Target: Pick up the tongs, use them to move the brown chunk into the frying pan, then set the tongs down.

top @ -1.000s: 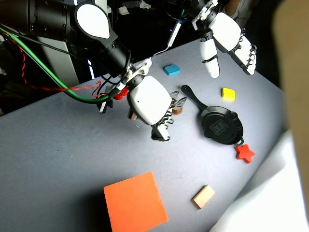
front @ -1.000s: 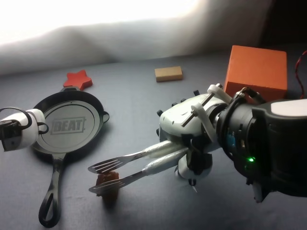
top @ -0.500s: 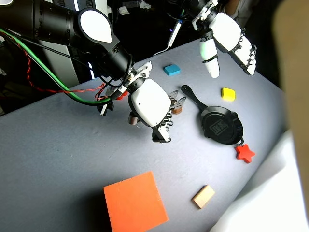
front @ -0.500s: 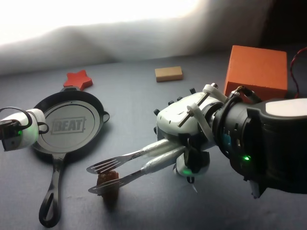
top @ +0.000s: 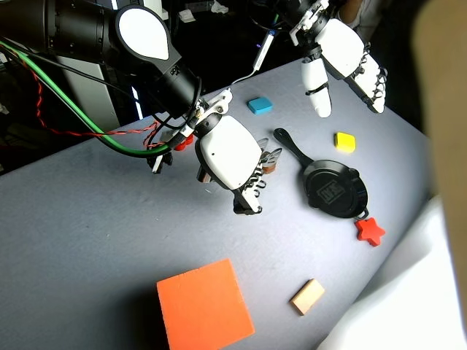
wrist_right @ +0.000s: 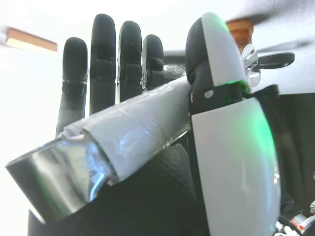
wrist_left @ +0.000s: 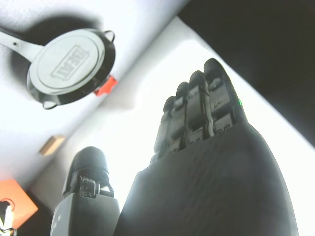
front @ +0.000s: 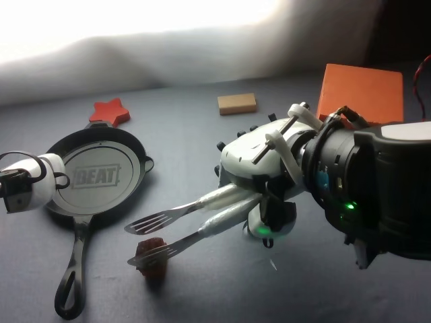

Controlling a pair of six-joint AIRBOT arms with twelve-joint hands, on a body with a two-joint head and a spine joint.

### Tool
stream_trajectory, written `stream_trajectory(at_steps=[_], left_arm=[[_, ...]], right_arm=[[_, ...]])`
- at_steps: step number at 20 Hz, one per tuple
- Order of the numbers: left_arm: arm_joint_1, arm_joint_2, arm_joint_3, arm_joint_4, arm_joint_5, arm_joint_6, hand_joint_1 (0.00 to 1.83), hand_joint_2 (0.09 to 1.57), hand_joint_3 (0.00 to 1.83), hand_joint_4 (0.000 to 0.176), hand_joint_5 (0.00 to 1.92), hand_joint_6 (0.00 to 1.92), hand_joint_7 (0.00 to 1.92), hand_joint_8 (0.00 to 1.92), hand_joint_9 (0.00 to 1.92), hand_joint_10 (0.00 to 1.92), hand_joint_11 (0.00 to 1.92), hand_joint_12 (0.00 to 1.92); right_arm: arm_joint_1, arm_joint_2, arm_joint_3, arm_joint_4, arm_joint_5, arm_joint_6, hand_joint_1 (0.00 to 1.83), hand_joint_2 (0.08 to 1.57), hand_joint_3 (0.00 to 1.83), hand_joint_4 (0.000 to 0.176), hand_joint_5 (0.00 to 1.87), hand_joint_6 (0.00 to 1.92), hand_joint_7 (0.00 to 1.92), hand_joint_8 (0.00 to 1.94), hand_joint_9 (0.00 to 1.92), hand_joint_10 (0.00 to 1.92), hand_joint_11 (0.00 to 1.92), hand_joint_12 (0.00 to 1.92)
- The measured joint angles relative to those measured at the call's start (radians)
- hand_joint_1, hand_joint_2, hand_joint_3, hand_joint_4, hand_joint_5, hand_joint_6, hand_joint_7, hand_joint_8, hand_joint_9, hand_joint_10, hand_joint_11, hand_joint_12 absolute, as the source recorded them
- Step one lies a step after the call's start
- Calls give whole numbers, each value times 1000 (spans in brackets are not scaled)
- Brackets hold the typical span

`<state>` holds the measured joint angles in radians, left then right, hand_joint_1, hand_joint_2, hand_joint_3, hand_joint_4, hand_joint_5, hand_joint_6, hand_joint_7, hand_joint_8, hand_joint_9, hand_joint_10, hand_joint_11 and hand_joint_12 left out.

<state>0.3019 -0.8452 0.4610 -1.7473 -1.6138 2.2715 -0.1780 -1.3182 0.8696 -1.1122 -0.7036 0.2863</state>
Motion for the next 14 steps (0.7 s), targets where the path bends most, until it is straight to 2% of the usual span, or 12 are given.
stream_trajectory(at_steps=[4,10,14], left_arm=[[0,0,0,0,0,0,0,1236,0,0,0,0,76,5,69,6,0,295],[0,0,0,0,0,2,0,1242,1,0,0,0,34,1,28,0,0,216],[0,0,0,0,1,1,0,1242,1,0,0,0,54,5,55,8,0,248]], right_arm=[[-8,1,0,-3,3,-5,969,1200,0,0,695,0,756,1,751,7,156,1357],[-41,-29,22,-2,6,-16,947,1192,0,0,699,7,769,10,757,9,163,1350],[-59,-42,23,-18,12,-26,948,1195,0,0,696,6,757,7,750,6,153,1355]])
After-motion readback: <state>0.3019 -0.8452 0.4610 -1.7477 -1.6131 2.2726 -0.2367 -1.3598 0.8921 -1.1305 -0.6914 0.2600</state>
